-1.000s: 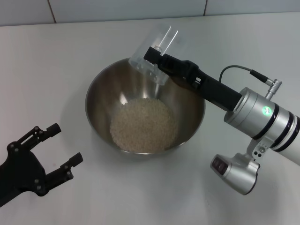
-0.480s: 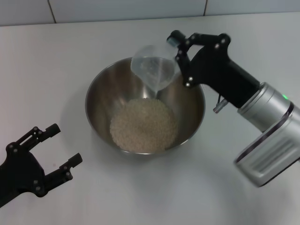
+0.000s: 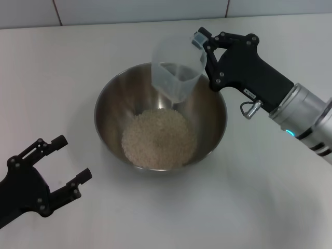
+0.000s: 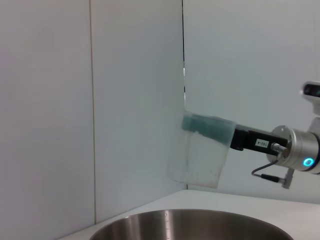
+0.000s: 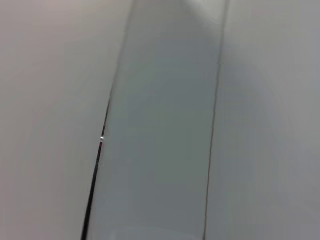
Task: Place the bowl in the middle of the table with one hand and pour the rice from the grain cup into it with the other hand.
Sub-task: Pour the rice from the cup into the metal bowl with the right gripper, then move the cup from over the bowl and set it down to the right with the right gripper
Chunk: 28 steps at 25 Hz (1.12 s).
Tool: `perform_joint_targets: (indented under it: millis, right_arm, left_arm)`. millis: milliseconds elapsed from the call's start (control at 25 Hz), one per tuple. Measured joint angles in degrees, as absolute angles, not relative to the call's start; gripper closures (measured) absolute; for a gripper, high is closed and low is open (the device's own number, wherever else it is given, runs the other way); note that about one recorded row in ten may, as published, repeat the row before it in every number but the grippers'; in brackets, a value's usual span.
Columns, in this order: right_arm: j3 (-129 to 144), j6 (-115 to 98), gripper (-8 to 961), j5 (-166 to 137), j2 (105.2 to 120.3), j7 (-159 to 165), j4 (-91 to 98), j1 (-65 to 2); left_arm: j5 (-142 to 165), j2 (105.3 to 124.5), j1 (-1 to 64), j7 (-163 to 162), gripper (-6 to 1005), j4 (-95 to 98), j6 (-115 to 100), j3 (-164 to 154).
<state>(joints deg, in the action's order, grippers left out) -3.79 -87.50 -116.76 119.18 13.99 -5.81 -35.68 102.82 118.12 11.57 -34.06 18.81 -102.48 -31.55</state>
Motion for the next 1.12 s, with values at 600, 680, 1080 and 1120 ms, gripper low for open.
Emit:
perform_joint_targets:
  millis: [600, 680, 1080, 1120]
  right_arm:
    - [-11.3, -88.7, 927, -115.8, 119.36, 18.8, -3.8, -30.9]
    - [-14.6, -89.0, 927, -115.7, 119.33, 18.6, -3.2, -29.4]
    - [-26.3, -88.2, 927, -115.4, 119.23, 14.4, -0.7, -24.4]
    - [-26.3, -88.2, 927, -115.4, 119.23, 14.4, -0.7, -24.4]
  left_arm:
    - [102.8, 118.12, 11.9, -33.9, 194, 18.7, -102.8, -31.6]
    - [102.8, 118.12, 11.9, -33.9, 194, 18.7, -102.8, -31.6]
    - [102.7, 118.24, 12.3, -33.9, 193, 18.6, -102.8, -31.5]
    - [102.7, 118.24, 12.3, -33.9, 193, 18.6, -102.8, -31.5]
